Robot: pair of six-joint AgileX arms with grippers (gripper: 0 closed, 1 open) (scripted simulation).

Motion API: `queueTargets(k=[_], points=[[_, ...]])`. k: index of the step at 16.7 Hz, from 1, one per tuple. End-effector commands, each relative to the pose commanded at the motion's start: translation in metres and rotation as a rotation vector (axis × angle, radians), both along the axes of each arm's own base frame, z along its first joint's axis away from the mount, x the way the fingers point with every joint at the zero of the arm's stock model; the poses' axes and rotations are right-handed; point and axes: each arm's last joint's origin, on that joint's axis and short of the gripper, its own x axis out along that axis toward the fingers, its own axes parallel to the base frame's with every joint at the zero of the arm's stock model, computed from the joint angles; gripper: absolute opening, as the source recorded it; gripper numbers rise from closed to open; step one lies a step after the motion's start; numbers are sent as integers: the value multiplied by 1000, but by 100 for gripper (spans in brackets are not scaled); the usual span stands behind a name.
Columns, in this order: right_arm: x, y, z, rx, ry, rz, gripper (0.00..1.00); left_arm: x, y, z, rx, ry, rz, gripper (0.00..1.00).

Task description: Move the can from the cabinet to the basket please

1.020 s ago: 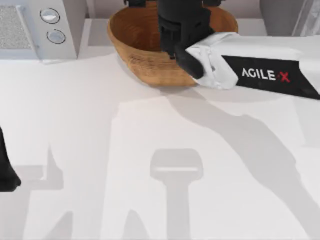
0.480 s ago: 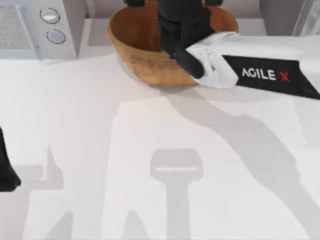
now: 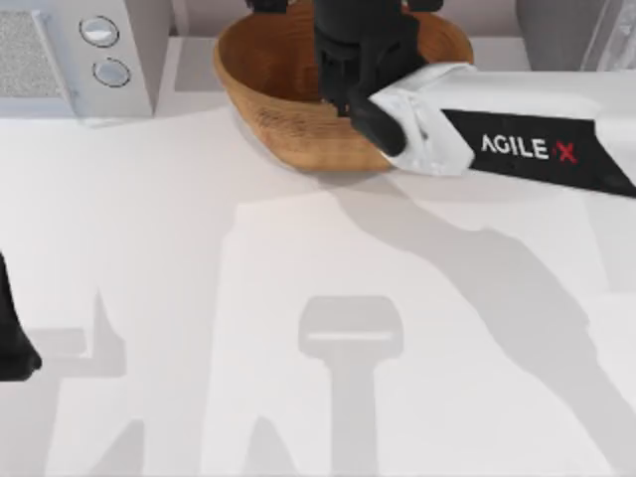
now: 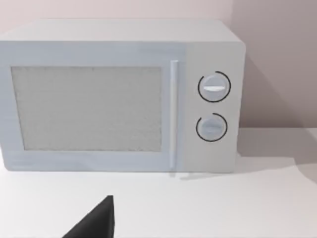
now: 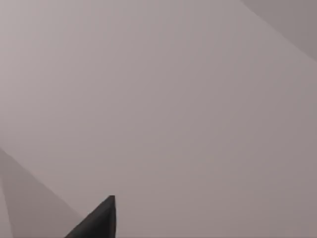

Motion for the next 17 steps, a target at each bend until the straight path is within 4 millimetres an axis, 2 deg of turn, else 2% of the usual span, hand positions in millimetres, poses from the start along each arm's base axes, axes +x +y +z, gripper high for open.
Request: queueTargets(k=[11, 14, 17], points=[[-1, -1, 3, 1, -1, 2, 100, 0, 0, 0, 0, 0, 0, 100], [-7, -23, 24, 2, -6, 4, 100, 0, 0, 0, 0, 0, 0, 100], [-26, -67, 60, 0, -11, 3, 100, 0, 0, 0, 0, 0, 0, 100]])
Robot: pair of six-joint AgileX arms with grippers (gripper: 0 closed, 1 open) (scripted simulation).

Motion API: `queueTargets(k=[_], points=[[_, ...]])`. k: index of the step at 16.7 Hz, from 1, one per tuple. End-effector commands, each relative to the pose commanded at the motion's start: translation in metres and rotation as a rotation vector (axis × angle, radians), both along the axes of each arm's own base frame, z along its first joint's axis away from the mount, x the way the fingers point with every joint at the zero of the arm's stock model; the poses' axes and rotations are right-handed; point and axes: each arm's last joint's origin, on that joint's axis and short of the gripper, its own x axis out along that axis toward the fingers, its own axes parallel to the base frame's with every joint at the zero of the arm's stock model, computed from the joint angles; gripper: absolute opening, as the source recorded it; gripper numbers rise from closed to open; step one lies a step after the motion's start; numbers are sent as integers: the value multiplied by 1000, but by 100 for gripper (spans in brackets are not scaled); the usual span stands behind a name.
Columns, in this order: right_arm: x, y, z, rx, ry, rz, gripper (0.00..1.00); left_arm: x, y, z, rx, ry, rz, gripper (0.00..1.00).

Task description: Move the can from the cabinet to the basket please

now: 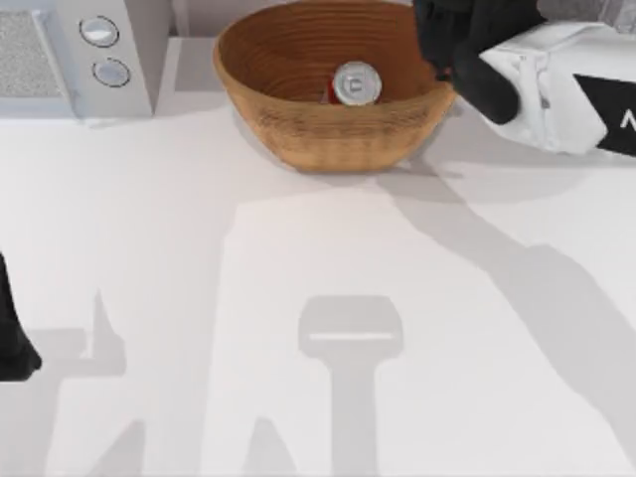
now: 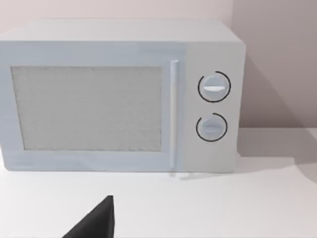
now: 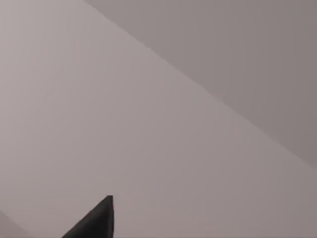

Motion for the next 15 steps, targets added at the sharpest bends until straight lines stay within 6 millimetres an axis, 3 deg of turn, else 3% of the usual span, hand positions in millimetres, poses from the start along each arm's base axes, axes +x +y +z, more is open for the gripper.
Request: queueTargets(k=[3, 5, 7, 10, 13, 15], points=[[-41, -60, 39, 0, -12, -4, 100, 0, 0, 0, 0, 0, 0, 100], [-81, -104, 56, 2, -23, -7, 100, 0, 0, 0, 0, 0, 0, 100], [-127, -144, 61, 3, -36, -10, 100, 0, 0, 0, 0, 0, 0, 100], [-198, -192, 43, 4, -58, -13, 100, 0, 0, 0, 0, 0, 0, 100], [-253, -219, 0, 1, -67, -13, 100, 0, 0, 0, 0, 0, 0, 100], [-274, -228, -35, -2, -60, -12, 100, 0, 0, 0, 0, 0, 0, 100]])
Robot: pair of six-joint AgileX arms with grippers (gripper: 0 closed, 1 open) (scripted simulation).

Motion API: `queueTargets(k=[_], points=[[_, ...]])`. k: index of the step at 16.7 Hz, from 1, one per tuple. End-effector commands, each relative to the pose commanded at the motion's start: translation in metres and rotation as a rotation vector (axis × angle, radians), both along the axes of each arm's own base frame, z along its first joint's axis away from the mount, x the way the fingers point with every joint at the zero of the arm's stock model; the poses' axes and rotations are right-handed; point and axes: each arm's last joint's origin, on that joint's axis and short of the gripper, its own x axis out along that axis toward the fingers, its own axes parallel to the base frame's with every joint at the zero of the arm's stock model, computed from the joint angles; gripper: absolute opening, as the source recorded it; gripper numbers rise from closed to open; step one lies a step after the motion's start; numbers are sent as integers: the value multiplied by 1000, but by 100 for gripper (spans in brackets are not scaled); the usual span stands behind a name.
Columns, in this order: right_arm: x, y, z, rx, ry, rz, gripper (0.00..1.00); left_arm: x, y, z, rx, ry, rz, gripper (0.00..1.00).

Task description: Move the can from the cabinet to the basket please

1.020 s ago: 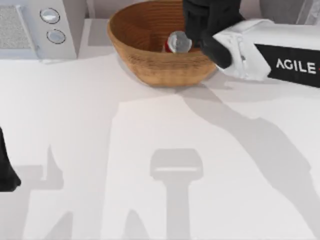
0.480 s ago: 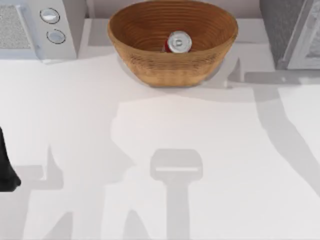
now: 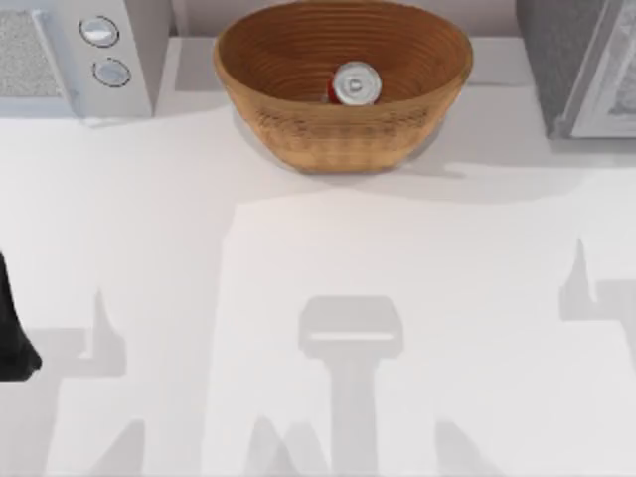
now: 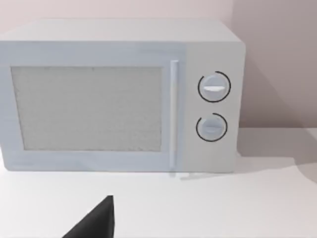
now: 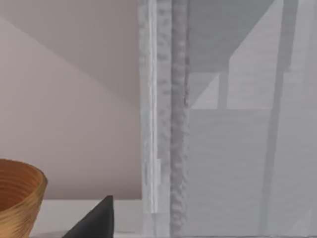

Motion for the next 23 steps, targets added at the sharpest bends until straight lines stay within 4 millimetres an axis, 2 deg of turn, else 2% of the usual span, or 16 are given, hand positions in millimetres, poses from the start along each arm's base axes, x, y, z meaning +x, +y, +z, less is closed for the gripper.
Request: queueTargets(k=[4, 7, 13, 17, 20, 23], points=[[-15, -9, -61, -4, 41, 4, 100, 0, 0, 0, 0, 0, 0, 100], [-16, -11, -84, -3, 65, 7, 100, 0, 0, 0, 0, 0, 0, 100], [-16, -11, -85, -3, 68, 8, 100, 0, 0, 0, 0, 0, 0, 100], [-12, -18, -71, -7, 35, 8, 100, 0, 0, 0, 0, 0, 0, 100], [0, -32, -55, -17, 14, 6, 100, 0, 0, 0, 0, 0, 0, 100], [18, -57, -44, -26, 20, 3, 100, 0, 0, 0, 0, 0, 0, 100]])
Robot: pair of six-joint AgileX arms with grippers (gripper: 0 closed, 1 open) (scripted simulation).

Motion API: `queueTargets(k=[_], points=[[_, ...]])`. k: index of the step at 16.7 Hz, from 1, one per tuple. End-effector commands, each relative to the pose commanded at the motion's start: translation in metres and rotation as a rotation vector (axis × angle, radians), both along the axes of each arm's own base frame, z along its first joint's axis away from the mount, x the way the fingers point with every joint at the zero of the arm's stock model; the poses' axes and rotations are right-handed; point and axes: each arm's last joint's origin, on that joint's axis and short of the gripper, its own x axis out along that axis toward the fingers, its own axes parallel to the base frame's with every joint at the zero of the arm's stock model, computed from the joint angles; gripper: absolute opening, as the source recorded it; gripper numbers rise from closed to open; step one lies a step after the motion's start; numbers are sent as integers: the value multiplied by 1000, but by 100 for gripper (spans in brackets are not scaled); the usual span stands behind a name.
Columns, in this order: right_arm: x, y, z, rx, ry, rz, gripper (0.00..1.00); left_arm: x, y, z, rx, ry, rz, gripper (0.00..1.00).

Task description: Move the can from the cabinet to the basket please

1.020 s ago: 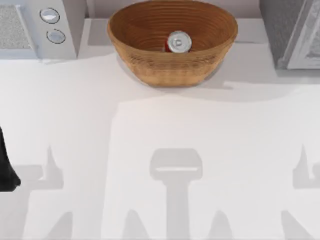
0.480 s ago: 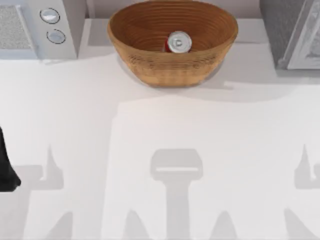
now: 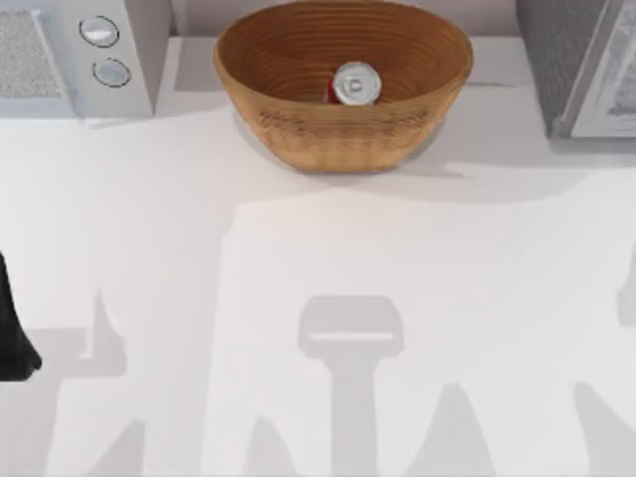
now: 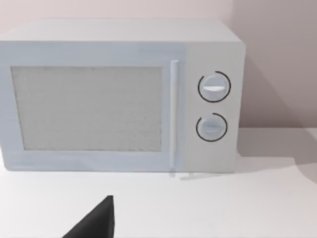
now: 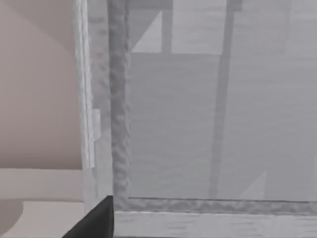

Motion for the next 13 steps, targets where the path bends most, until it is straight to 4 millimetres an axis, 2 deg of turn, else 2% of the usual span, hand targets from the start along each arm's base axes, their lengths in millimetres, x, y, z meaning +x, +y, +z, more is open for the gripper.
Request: queueTargets(k=[3, 6, 10, 13], points=[[17, -37, 2, -1, 17, -2, 100, 0, 0, 0, 0, 0, 0, 100], [26, -81, -8, 10, 37, -1, 100, 0, 0, 0, 0, 0, 0, 100], [22, -130, -29, 21, 48, 2, 100, 0, 0, 0, 0, 0, 0, 100], [15, -150, -40, 22, 49, 4, 100, 0, 0, 0, 0, 0, 0, 100]])
